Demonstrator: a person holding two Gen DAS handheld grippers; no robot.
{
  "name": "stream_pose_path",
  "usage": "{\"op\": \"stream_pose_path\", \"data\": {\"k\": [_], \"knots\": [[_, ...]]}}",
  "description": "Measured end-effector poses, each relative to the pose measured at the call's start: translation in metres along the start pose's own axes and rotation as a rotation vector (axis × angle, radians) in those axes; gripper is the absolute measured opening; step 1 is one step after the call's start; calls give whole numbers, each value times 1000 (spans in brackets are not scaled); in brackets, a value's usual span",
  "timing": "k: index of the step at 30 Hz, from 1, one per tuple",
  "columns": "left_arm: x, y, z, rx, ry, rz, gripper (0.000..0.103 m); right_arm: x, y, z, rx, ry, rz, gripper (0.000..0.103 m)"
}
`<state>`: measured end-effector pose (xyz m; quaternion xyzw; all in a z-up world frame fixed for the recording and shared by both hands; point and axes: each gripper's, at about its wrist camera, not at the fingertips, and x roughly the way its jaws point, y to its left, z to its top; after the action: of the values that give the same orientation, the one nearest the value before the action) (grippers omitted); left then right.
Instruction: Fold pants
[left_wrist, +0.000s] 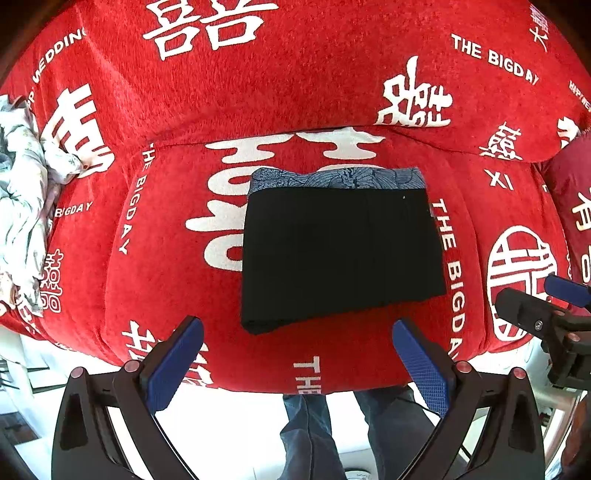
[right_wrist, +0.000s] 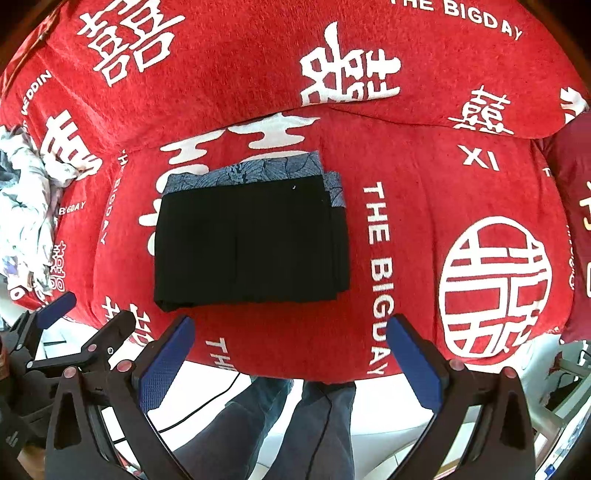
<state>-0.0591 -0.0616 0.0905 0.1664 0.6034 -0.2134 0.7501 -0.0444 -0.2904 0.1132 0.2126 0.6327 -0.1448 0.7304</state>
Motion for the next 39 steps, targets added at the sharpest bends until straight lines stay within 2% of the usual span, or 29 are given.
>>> {"op": "stream_pose_path", "data": {"k": [4,7,15,23,39], "knots": [[-6,0,-2,13,-9,5,103,-5,4,-6,-2,-3,-9,103],[-10,0,-2,11,-12,-23,103,-6,7,-8,-6,-3,-13,103],[-14,0,-2,22,-11,8,103,-9,10,-8,-11,7,-57,103],[-10,-1,-3,28,23,10,103,-11,15,-9,-33,2,-87,103],[-15,-3,1,73,10,23,103,-15,21,-6,-48,-26,-136,103]]}}
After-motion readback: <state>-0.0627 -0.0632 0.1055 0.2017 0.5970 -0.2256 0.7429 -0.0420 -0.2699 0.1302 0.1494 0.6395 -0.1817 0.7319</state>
